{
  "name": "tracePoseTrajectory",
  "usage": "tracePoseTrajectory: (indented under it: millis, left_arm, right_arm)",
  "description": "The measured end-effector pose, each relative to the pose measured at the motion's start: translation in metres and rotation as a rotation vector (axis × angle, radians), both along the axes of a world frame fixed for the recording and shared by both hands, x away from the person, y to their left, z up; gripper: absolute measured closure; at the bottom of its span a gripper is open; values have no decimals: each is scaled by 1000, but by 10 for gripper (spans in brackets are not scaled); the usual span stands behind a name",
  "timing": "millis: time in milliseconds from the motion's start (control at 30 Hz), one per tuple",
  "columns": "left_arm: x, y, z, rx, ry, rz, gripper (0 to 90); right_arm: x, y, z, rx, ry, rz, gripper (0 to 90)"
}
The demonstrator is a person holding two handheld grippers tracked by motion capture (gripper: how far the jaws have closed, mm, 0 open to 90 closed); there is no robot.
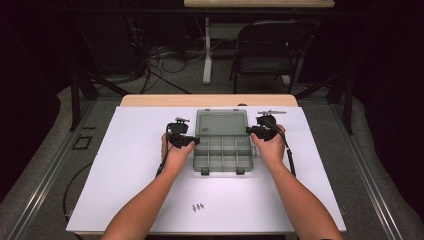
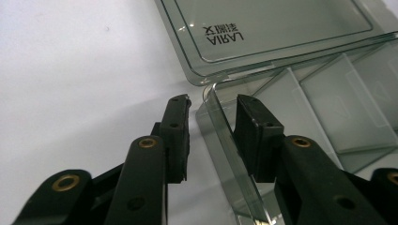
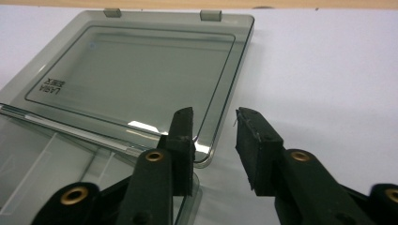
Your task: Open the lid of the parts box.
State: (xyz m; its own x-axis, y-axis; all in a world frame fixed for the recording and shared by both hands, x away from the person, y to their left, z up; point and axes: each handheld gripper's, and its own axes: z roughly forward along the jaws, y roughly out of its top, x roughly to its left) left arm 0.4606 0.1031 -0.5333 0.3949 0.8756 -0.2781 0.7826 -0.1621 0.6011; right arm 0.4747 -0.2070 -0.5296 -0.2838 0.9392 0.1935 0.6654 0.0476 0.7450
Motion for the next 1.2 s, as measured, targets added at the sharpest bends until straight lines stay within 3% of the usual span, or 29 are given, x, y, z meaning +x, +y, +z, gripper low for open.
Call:
tracePoseTrajectory:
  millis: [200, 500, 767, 900, 1200]
  left_arm:
    - [-9, 10, 12, -2, -43, -14, 600]
    - [-20, 18, 28, 5, -111, -52, 555]
    - [-23, 23, 32, 20, -101, -49, 496]
    - [-26, 27, 34, 15, -111, -56, 464]
    - [-41, 42, 43, 14, -179, -73, 426]
  right_arm:
    - [-11, -2, 15, -32, -49, 23, 613]
    - [-28, 0, 32, -100, -137, 112, 647]
    - [-36, 5, 35, -128, -126, 175, 660]
    - [-40, 6, 36, -123, -112, 188, 561]
    - [-61, 5, 41, -194, -159, 243, 465]
